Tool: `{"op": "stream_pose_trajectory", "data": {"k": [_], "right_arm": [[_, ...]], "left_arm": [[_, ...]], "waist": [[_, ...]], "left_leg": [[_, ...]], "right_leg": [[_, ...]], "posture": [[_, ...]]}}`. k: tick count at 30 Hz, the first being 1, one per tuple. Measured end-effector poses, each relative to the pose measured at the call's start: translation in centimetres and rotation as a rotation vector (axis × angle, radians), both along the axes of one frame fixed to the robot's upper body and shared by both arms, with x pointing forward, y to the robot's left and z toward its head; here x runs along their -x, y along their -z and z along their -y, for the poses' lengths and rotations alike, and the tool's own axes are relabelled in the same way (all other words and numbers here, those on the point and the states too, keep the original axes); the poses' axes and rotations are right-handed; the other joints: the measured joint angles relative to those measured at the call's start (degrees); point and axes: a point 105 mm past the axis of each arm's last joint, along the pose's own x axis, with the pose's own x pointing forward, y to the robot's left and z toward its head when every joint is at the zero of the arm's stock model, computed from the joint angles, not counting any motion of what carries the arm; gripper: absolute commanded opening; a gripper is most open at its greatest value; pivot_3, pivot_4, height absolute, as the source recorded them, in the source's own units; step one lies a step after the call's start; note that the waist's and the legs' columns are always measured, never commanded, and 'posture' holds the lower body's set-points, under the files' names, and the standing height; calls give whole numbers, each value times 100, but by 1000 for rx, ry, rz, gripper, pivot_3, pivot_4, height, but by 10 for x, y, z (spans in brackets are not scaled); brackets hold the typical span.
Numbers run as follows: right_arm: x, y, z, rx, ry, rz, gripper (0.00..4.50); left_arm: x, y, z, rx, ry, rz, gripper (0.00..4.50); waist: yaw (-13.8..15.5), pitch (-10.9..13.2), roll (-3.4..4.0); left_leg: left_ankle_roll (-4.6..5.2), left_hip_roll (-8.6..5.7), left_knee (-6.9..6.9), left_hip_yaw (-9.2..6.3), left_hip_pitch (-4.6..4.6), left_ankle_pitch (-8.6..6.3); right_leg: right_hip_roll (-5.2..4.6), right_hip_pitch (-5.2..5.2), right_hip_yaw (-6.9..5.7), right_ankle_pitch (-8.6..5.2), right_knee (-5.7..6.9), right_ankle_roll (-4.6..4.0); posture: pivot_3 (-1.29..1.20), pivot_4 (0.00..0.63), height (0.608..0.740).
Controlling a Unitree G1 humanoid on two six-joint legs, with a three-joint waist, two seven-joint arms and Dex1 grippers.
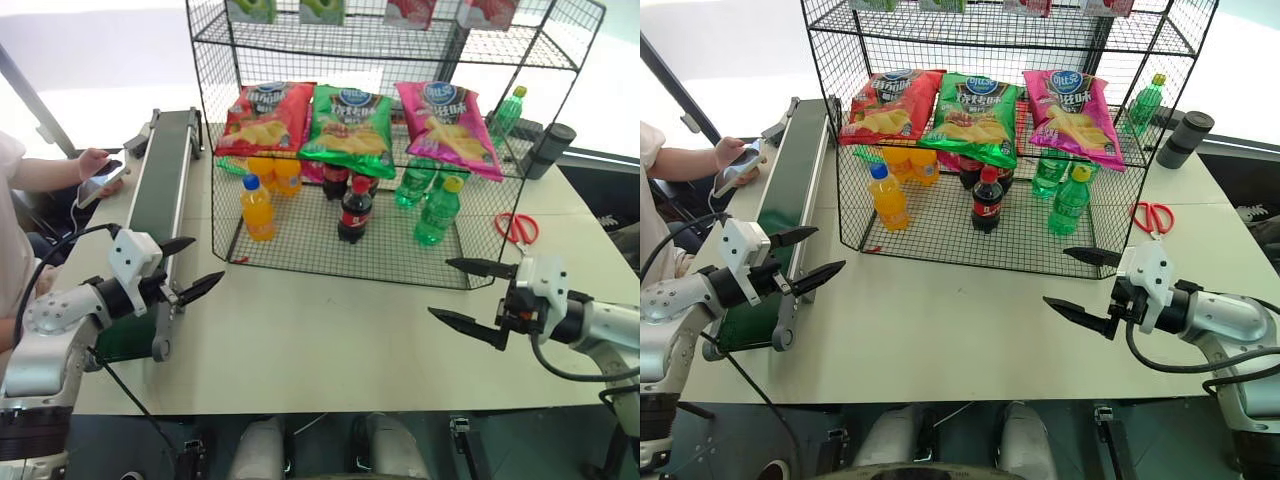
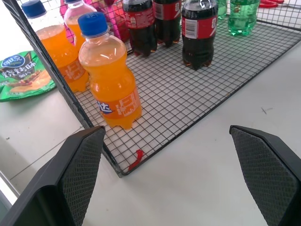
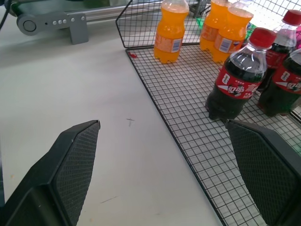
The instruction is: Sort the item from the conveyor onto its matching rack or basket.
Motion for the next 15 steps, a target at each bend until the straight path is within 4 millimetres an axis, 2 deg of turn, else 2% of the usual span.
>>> {"op": "stream_pose_trajectory", "data": {"k": [6, 15], "right_arm": [[0, 1, 1, 1, 2, -2, 4454], [0, 3, 3, 3, 8, -8, 4454]], "left_arm": [[-1, -6, 3, -7, 10, 68, 4500], [-4, -8, 4, -3, 10, 70, 4500]], "waist": [[1, 0, 0], [0, 0, 0]], "left_leg": [[0, 0, 0, 0, 1, 0], [0, 0, 0, 0, 1, 0]], "right_leg": [[0, 1, 0, 0, 0, 0], [0, 1, 0, 0, 1, 0]], "posture": [[0, 150, 740], [0, 150, 740]]}}
